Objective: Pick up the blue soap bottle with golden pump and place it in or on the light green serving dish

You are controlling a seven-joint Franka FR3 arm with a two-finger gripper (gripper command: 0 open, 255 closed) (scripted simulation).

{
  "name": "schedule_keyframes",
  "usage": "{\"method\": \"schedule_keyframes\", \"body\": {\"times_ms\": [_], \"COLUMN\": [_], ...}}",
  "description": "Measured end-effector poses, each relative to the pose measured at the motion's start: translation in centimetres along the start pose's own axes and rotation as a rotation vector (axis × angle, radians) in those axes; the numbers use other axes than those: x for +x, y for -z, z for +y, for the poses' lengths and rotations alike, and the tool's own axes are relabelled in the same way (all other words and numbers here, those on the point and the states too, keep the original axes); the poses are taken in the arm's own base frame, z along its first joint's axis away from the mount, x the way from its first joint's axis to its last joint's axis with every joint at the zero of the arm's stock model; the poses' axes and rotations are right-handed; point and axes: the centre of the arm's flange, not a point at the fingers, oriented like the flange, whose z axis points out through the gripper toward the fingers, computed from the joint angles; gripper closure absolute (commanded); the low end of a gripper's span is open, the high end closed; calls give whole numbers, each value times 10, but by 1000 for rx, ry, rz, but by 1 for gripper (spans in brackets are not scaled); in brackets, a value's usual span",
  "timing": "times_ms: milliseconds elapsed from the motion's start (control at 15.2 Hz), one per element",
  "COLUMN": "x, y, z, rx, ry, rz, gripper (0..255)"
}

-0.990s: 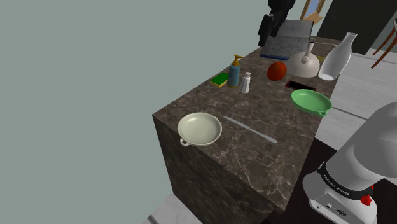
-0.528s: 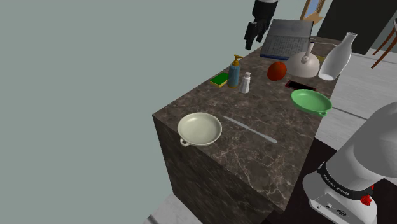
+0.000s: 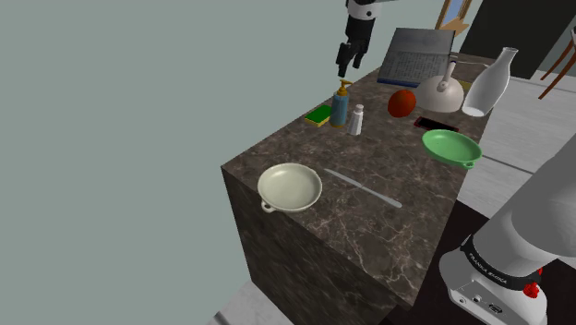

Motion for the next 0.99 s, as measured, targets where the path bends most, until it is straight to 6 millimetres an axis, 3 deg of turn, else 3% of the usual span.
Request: {"method": "schedule_keyframes", "body": {"times_ms": [198,528,990], "x": [11,12,13], "y": [-11,-39,-45], "z": [5,6,5], "rx": [6,7,7], "ry": [1,2,1], "rz": [-2,-2,-2], "gripper": [0,0,0]}}
